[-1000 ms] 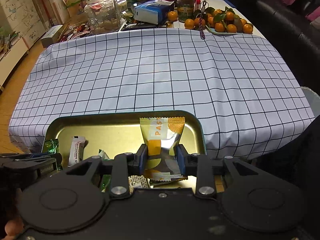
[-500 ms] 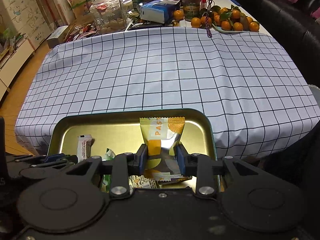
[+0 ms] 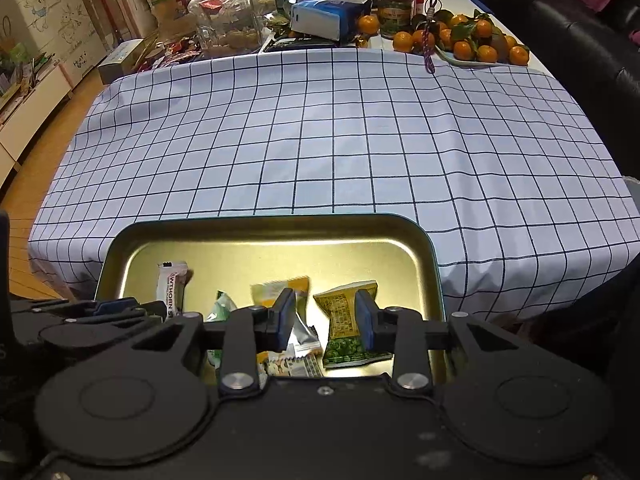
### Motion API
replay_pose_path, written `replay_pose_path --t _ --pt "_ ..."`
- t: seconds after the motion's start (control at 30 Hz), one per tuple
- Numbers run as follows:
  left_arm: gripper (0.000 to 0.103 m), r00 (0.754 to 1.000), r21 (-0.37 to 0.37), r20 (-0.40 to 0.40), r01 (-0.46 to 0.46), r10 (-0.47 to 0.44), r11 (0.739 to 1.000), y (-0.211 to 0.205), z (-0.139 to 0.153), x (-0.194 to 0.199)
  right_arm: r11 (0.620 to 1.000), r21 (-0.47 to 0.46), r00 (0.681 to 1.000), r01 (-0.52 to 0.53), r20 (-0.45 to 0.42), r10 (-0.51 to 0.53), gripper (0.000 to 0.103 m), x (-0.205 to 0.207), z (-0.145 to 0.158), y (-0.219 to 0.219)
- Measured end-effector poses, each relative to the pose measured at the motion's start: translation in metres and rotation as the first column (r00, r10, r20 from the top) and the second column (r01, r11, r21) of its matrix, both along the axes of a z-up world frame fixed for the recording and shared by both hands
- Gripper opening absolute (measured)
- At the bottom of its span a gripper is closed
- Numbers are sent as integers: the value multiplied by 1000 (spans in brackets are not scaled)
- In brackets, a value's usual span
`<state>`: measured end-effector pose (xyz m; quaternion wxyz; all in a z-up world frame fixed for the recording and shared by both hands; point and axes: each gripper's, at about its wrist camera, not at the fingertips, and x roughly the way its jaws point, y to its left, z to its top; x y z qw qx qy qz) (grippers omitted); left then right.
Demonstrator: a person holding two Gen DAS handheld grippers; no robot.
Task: Organize snacks
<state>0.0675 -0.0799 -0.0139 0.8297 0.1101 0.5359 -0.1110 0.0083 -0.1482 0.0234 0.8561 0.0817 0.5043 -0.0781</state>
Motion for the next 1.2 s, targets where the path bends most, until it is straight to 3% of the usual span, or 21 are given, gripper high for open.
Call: replay_pose_path --t 0.43,1.2 --pt "34 1000 2 10 -15 15 1000 1 1 0 995 -50 992 81 -94 -85 34 7 -15 -9" --pt "34 999 11 16 -34 33 999 2 2 -2 996 -48 989 81 -118 -86 34 8 -18 -10"
